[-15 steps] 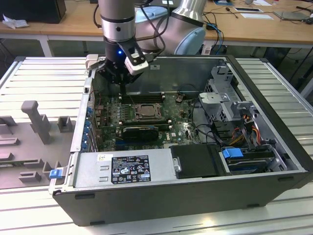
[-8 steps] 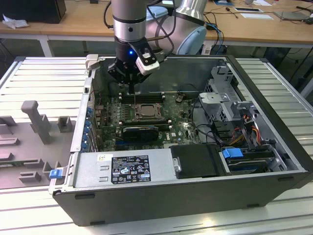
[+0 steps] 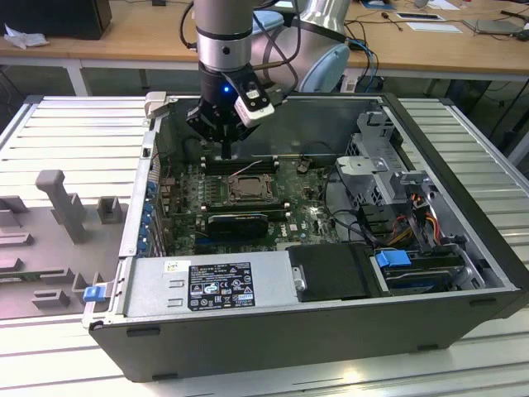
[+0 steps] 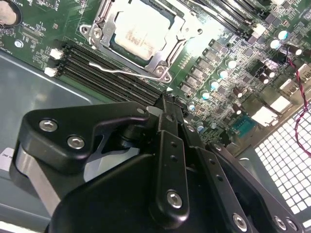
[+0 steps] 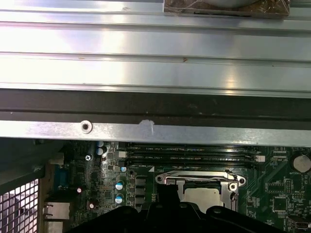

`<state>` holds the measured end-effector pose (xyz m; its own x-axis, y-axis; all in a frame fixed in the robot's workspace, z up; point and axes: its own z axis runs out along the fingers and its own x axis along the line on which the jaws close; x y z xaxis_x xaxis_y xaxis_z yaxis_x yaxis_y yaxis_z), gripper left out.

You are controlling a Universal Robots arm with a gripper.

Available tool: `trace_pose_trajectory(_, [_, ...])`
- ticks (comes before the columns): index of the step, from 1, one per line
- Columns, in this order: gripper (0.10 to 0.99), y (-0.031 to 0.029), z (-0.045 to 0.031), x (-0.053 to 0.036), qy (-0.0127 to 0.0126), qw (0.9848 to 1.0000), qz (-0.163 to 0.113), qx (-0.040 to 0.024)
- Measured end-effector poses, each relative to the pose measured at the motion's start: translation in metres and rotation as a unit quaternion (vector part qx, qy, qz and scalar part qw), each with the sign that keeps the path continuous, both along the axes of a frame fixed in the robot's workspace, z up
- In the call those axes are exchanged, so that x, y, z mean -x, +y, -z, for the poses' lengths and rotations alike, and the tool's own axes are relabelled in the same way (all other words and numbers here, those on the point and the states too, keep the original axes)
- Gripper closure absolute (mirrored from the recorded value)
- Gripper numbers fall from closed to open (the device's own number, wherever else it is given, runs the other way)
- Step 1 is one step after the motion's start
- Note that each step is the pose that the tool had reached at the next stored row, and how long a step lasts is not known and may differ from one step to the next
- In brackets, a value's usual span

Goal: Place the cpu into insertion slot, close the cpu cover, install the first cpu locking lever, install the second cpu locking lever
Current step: 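Install the first cpu locking lever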

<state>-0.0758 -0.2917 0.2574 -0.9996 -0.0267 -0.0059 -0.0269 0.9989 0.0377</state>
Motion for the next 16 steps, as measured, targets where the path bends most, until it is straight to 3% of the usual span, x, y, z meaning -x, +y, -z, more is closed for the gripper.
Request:
trace_pose_trajectory(11, [0.98, 0.0, 0.0005, -0.0033, 0.0, 1.0, 0.0, -0.0009])
trace_pose_trajectory(13, [0.98, 0.0, 0.0006, -0.0035, 0.0, 1.0, 0.0, -0.0061])
trace_pose_trajectory(14, [0.98, 0.0, 0.0008, -0.0035, 0.0, 0.9999, 0.0, -0.0167])
trace_pose_trajectory(16, [0.98, 0.0, 0.001, -0.0035, 0.0, 0.9998, 0.0, -0.0181])
